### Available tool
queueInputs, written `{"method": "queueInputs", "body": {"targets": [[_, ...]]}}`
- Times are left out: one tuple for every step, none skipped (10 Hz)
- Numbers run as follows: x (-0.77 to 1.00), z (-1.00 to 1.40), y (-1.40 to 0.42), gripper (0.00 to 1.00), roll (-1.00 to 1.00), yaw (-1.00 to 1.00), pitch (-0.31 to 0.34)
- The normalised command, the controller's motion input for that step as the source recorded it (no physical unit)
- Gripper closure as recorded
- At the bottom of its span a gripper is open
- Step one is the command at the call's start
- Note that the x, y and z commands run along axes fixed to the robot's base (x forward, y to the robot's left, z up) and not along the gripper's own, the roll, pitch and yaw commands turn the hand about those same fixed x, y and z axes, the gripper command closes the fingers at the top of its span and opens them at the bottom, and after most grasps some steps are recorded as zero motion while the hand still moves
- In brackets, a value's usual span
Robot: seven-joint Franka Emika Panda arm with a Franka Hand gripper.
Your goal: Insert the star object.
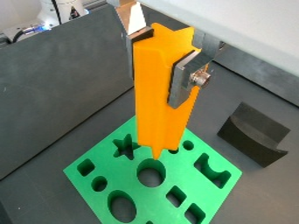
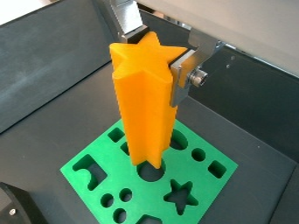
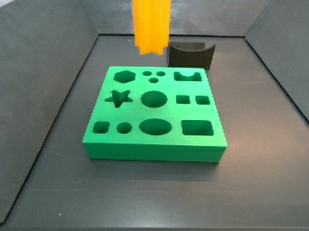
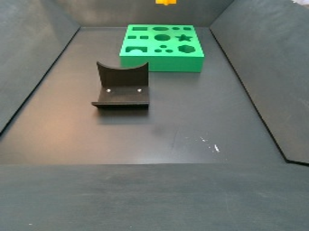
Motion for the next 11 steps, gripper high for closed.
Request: {"method": "queueInputs", "body": {"targets": [[0.07, -0.15, 0.0, 1.0, 0.03, 0.0, 0.0], [0.0, 0.0, 0.0, 1.0, 0.0, 0.0, 0.0], [0.0, -0.02, 0.01, 1.0, 0.0, 0.0, 0.0], [-0.37, -0.77, -0.03, 1.0, 0.04, 0.0, -0.087], [-0.42, -0.91, -0.01, 1.0, 0.02, 0.03, -0.12], [-0.42, -0.79, 0.0, 1.0, 0.0, 0.06, -0.143], [-0.38, -0.69, -0.01, 1.0, -0.05, 0.18, -0.163], [-0.37, -0.55, 0.0, 1.0, -0.03, 0.25, -0.179], [-0.34, -0.51, 0.0, 1.0, -0.02, 0.23, -0.164], [-0.31, -0.39, -0.04, 1.0, 0.0, 0.17, -0.14], [-0.28, -0.4, -0.08, 1.0, 0.0, 0.17, -0.14]]}}
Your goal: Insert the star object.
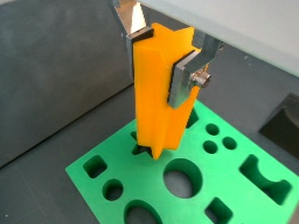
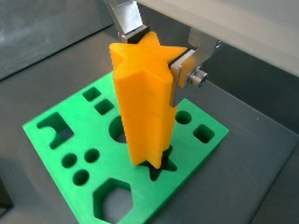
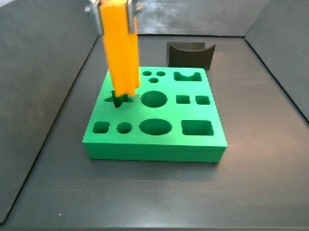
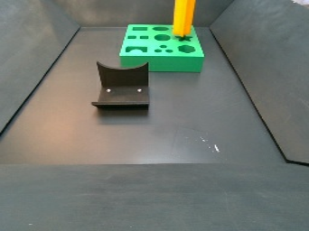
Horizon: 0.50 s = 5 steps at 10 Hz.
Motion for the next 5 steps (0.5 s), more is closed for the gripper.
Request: {"method": "queueInputs", "body": {"targets": [[-0.22, -0.33, -0.12, 1.0, 0.0, 0.17, -0.107], [-0.15, -0.27, -0.1, 1.0, 0.03, 0.12, -0.077], [-0.18, -0.26, -0.04, 1.0, 0.02, 0.14, -0.077], [-0.22, -0.26, -0.05, 1.0, 0.08, 0.33, -0.099], [-0.15, -0.19, -0.06, 1.0, 0.12, 0.46, -0.089]]}}
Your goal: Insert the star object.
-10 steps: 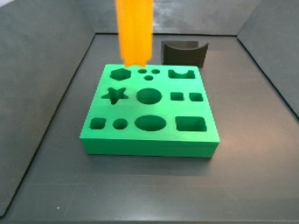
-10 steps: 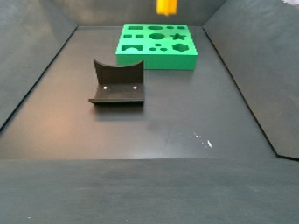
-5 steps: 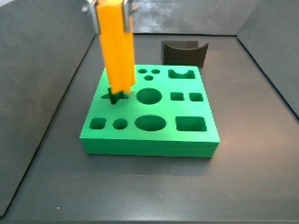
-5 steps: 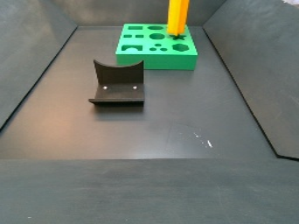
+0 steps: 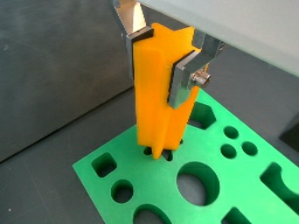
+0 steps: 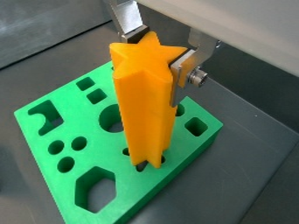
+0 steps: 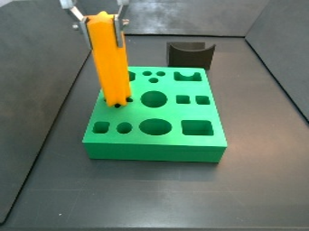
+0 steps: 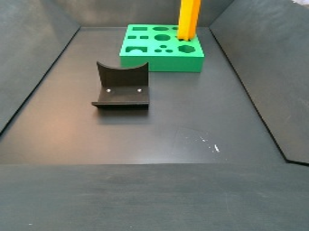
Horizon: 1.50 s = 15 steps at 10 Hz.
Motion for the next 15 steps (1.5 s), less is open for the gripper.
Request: {"method": "queueInputs", "body": {"targets": [[-0.05, -0.2, -0.05, 1.0, 0.08, 0.31, -0.051], [0.0, -0.23, 0.0, 1.0, 0.07, 0.2, 0.0], [0.0, -0.28, 0.0, 1.0, 0.11, 0.35, 0.0], [0.05, -0.31, 0.03, 1.0, 0.14, 0.41, 0.0], [0.13, -0.3, 0.04, 1.0, 0.13, 0.45, 0.0], [0.35, -0.34, 0.01, 1.0, 0.14, 0.54, 0.01], [0.42, -0.38, 0.04, 1.0, 0.15, 0.57, 0.019], [0.35, -0.39, 0.1, 1.0, 0.16, 0.64, 0.0], [0.27, -0.37, 0.06, 1.0, 0.19, 0.66, 0.0], [0.18, -0.39, 0.0, 1.0, 0.21, 0.69, 0.0], [0.12, -0.37, 0.0, 1.0, 0.19, 0.55, 0.0], [0.25, -0.45, -0.08, 1.0, 0.14, 0.31, 0.014], [0.25, -0.43, -0.13, 1.0, 0.02, 0.11, 0.011], [0.05, -0.41, -0.13, 1.0, -0.07, 0.0, 0.0], [0.0, -0.37, -0.1, 1.0, -0.12, 0.0, -0.014]]}}
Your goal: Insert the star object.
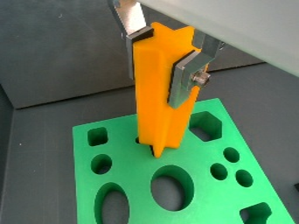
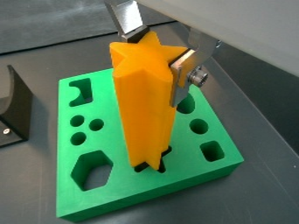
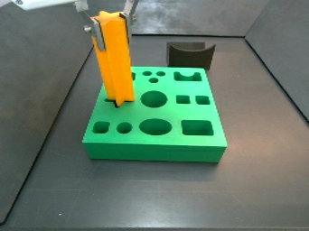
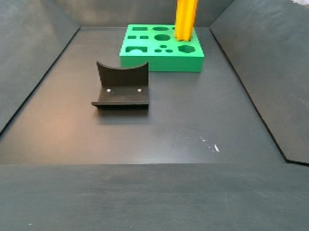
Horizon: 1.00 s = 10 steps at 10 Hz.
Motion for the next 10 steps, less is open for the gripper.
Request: {"method": "queueInputs", "body": {"targets": [[0.0, -0.36, -0.09, 1.0, -0.12, 0.0, -0.016], [-0.03, -0.33, -0.02, 1.0, -0.08, 0.0, -0.01], [-0.15, -0.33, 0.0, 1.0, -0.05, 0.12, -0.023], [-0.09, -0.36, 0.0, 1.0, 0.0, 0.35, -0.014], [-0.02, -0.37, 0.0, 1.0, 0.0, 0.52, -0.01], [-0.03, -0.37, 0.0, 1.0, 0.0, 0.59, -0.017], [0.0, -0.42, -0.03, 1.0, -0.02, 0.37, 0.0], [0.08, -0.43, -0.02, 1.0, 0.0, 0.01, 0.0], [0.09, -0.44, -0.01, 1.0, 0.0, 0.0, 0.0], [0.08, -0.5, 0.0, 1.0, 0.0, 0.0, 0.01]]}}
